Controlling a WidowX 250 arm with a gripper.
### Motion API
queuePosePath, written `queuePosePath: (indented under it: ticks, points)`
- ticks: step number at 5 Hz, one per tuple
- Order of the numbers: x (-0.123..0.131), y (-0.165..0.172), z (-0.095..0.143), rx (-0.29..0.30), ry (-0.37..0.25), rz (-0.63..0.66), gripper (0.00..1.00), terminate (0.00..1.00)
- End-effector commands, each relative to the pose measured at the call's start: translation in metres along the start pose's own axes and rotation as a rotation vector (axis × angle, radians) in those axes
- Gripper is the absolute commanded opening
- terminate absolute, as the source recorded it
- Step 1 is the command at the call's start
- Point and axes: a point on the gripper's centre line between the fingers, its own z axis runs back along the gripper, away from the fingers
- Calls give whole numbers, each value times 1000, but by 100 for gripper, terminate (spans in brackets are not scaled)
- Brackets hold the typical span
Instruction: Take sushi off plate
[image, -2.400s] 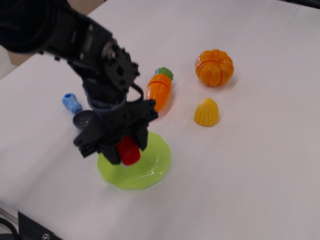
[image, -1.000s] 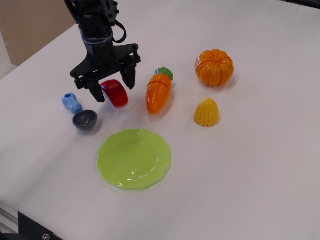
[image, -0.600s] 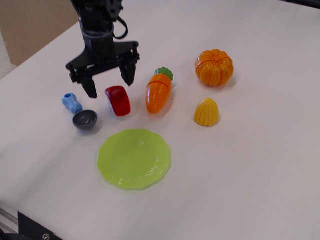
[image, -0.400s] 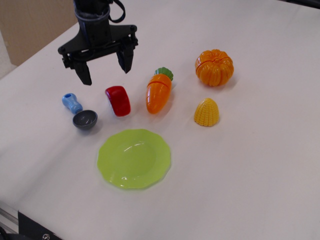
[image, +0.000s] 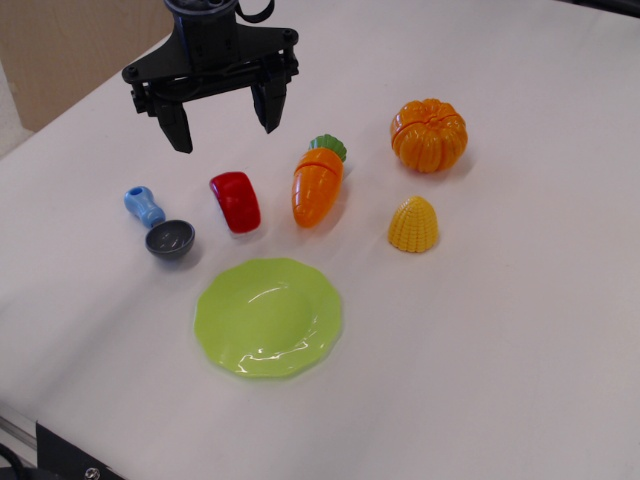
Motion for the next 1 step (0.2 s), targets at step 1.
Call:
queuePosePath:
  ticks: [1]
  points:
    - [-3, -1, 11, -20, -33, 10, 100, 100]
